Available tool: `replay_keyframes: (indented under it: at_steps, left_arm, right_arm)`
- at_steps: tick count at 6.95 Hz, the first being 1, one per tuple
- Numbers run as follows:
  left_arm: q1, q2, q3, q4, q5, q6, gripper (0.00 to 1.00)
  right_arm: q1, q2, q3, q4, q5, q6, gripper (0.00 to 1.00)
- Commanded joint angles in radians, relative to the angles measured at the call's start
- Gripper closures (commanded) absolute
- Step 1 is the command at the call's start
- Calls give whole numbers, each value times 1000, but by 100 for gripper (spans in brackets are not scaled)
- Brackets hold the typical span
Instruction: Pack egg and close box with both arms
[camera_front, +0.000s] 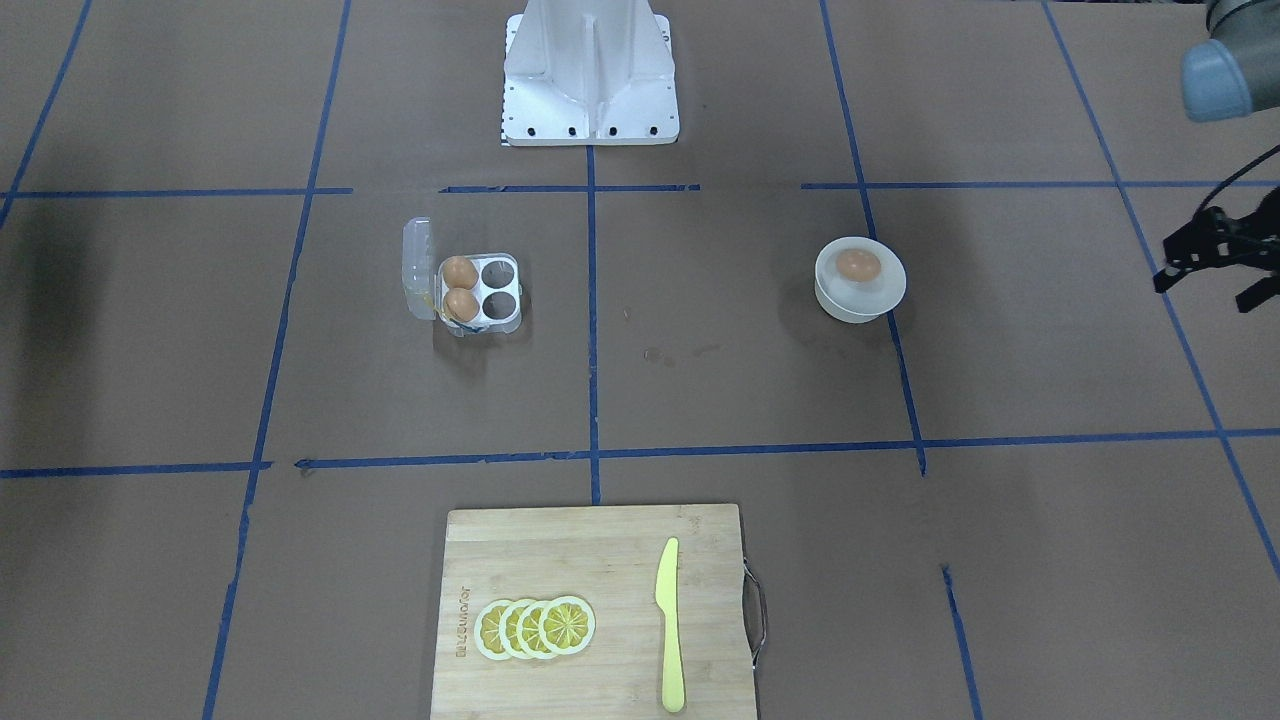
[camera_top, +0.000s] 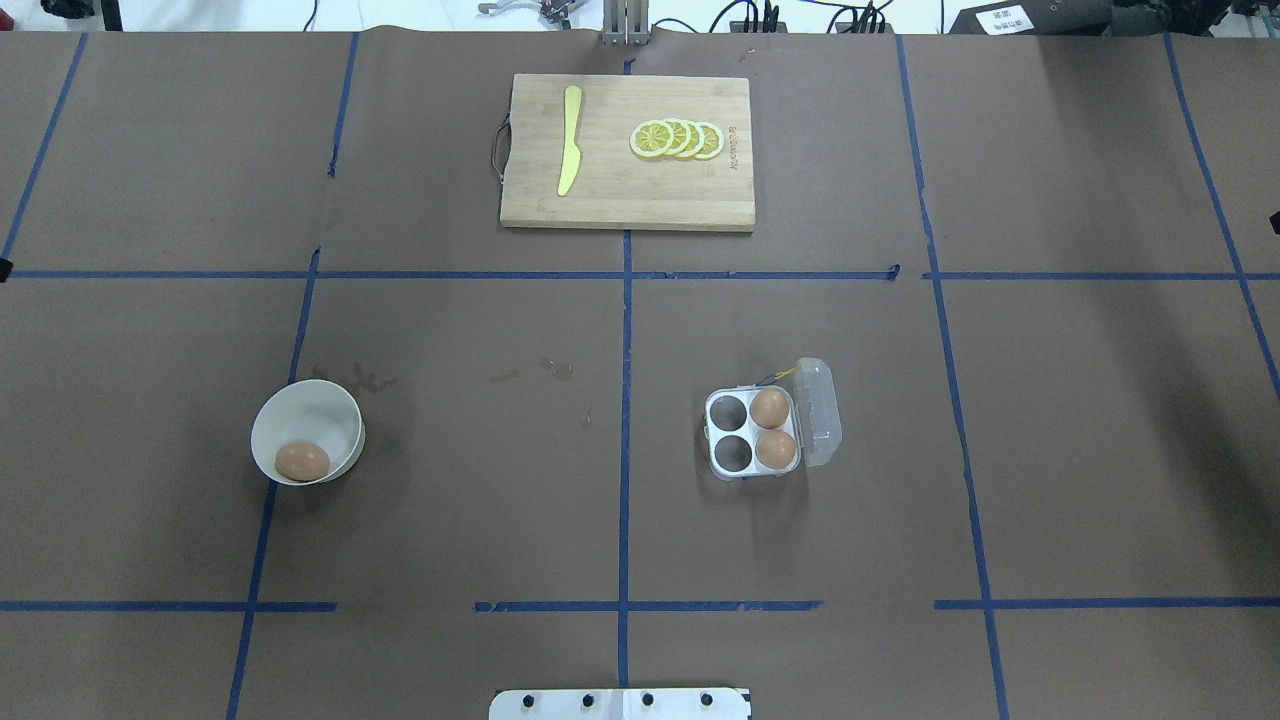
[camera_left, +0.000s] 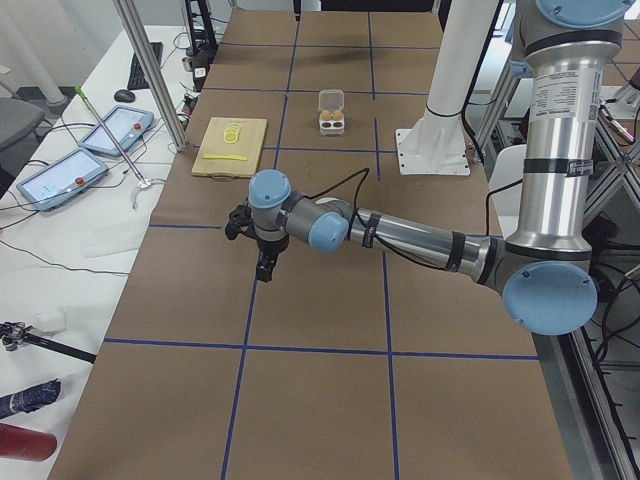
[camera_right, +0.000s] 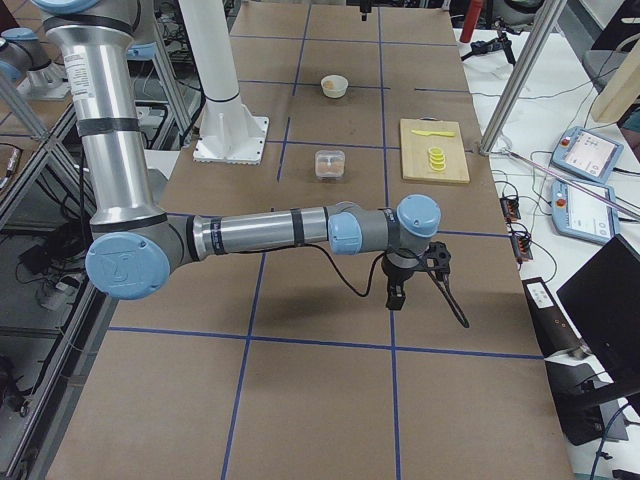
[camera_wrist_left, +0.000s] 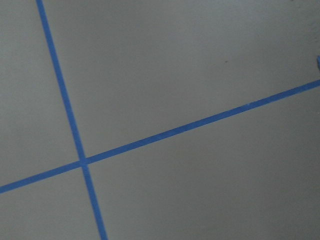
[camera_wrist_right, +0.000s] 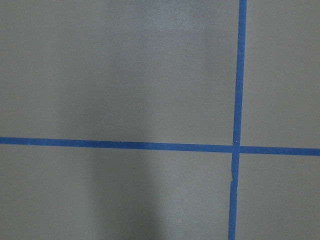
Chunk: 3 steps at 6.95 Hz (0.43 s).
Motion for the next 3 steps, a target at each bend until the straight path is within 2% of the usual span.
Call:
replay_keyframes:
  at_steps: [1,2,3]
  left_arm:
    - [241,-88,-48,-2,89,-566,0]
    - [357,-129,-41,5,191,-788,0]
    - [398,-160,-39,13,204,-929,0]
  right_arm:
    - [0,0,1,0,2,-2,0]
    - [0,-9,1,20,2,-2,0]
    - [-2,-50,0,100,2,-1,0]
